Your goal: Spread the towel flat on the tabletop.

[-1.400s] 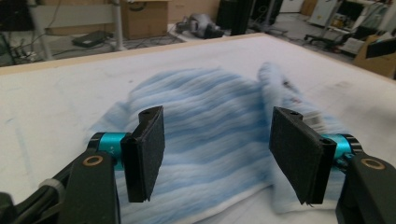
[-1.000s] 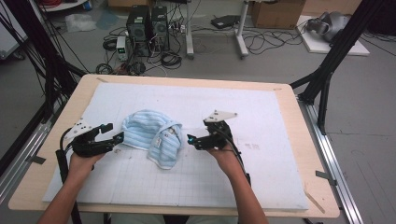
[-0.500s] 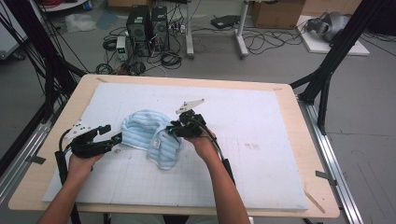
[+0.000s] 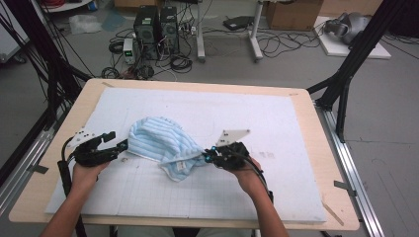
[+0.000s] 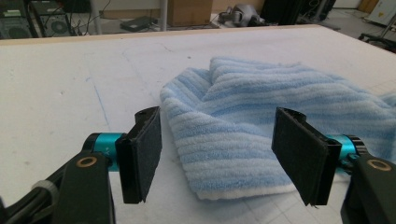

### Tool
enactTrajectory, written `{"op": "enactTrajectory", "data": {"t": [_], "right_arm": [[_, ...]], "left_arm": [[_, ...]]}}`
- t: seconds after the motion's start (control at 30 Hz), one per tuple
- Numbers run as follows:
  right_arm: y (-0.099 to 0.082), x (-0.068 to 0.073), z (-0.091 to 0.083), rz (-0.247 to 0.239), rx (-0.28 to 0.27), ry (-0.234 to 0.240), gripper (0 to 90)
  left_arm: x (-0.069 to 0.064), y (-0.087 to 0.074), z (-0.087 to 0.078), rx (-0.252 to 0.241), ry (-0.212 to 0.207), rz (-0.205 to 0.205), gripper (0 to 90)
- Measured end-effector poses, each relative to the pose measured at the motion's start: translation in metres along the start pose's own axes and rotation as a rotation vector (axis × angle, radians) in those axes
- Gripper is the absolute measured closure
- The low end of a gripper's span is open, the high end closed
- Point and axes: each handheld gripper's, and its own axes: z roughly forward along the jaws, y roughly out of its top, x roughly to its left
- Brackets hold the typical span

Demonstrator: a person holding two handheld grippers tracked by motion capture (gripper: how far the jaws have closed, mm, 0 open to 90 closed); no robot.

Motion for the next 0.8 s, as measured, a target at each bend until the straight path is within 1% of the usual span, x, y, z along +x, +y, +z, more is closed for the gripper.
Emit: {"op": "enactTrajectory", "data": {"t": [0.03,0.07,0.1,0.13,0.17,0.2,0.27,0.3,0.37,0.4,0.43,0.47,0.5,0.53,0.57,0.6,0.63,0.67,0.7,0.73,0.77,0.8], "right_arm": [[-0.006,0.003,-0.006,-0.002,0.004,-0.001,82.8],[-0.017,0.008,-0.017,-0.003,-0.004,-0.006,82.8],[-0.017,0.008,-0.017,-0.003,-0.004,-0.006,82.8],[-0.022,0.01,-0.022,-0.002,-0.001,-0.011,82.8],[-0.034,0.013,-0.032,-0.004,0.015,-0.031,82.8],[-0.034,0.013,-0.032,-0.004,0.015,-0.031,82.8],[-0.045,0.015,-0.043,0.002,0.027,-0.045,83.0],[-0.054,0.018,-0.053,0.01,0.039,-0.054,83.0],[-0.061,0.02,-0.061,0.015,0.051,-0.049,82.8],[-0.062,0.021,-0.065,0.013,0.045,-0.055,81.2],[-0.062,0.021,-0.065,0.013,0.045,-0.055,81.2],[-0.06,0.019,-0.075,0.045,-0.017,-0.09,72.9],[-0.06,0.019,-0.075,0.045,-0.017,-0.09,72.9],[-0.053,0.014,-0.083,0.07,-0.115,-0.13,69.7],[-0.053,0.014,-0.083,0.07,-0.115,-0.13,69.7],[-0.042,0.006,-0.082,0.067,-0.113,-0.185,64.9],[-0.042,0.006,-0.082,0.067,-0.113,-0.185,64.9],[-0.038,0.002,-0.078,0.072,-0.104,-0.202,60.5],[-0.029,-0.01,-0.062,0.112,-0.084,-0.217,56.6],[-0.025,-0.016,-0.053,0.118,-0.072,-0.232,54.1],[-0.025,-0.016,-0.053,0.118,-0.072,-0.232,54.1],[-0.022,-0.021,-0.043,0.126,-0.064,-0.24,54.0]], "left_arm": [[-0.001,0.0,0.001,-0.001,0.0,0.002,33.6],[-0.002,0.0,0.001,0.001,-0.002,0.003,33.7],[-0.002,0.0,0.002,0.001,-0.004,0.003,33.7],[-0.002,0.0,0.002,0.004,-0.002,0.006,33.7],[-0.003,0.0,0.003,0.007,-0.004,0.004,33.7],[-0.003,0.0,0.003,0.006,-0.004,0.004,33.7],[-0.002,0.0,0.003,0.008,0.001,0.006,33.7],[-0.002,0.0,0.003,0.001,0.001,-0.002,33.7],[-0.001,0.0,0.002,-0.002,0.006,-0.004,33.7],[0.0,0.0,0.002,-0.001,0.008,-0.005,33.7],[0.0,0.0,0.002,-0.005,0.01,-0.009,33.7],[0.0,0.0,0.001,-0.005,0.012,-0.008,33.7],[0.0,0.0,0.002,-0.004,0.013,-0.005,33.7],[0.0,0.001,0.002,-0.004,0.014,-0.005,33.7],[-0.001,0.001,0.002,-0.003,0.016,-0.003,33.7],[-0.001,0.001,0.002,-0.006,0.014,-0.006,33.7],[-0.001,0.001,0.003,-0.007,0.013,-0.006,33.7],[-0.002,0.001,0.003,-0.008,0.012,-0.005,33.7],[-0.001,0.001,0.004,-0.007,0.012,-0.002,33.7],[-0.001,0.001,0.004,-0.007,0.01,-0.004,33.7],[-0.001,0.001,0.005,-0.006,0.01,-0.003,33.7],[-0.001,0.001,0.005,-0.007,0.009,-0.002,33.7]]}}
